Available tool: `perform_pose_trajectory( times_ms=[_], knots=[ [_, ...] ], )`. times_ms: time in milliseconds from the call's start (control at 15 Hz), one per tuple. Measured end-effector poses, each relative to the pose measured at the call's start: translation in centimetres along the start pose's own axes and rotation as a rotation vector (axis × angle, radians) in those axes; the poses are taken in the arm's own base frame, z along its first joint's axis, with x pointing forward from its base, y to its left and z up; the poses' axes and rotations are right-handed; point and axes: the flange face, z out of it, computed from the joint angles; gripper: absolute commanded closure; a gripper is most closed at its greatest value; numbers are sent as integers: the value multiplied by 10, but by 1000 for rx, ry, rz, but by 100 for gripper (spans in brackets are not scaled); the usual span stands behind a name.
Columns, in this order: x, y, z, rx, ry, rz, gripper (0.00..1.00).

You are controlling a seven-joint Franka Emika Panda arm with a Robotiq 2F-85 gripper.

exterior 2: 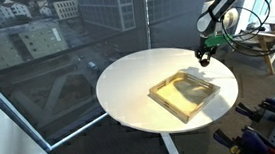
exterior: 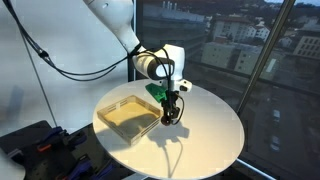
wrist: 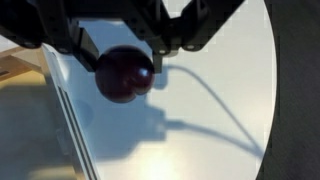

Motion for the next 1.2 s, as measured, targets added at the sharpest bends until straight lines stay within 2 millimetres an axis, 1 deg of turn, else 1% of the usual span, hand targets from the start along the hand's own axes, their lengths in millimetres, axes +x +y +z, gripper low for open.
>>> perform_pose_trajectory(
  times_ms=[600,1200],
  knots=[
    [6,25,19,-7,-21,51,67],
    [5,33,41,-19,-51,63,67]
  ],
)
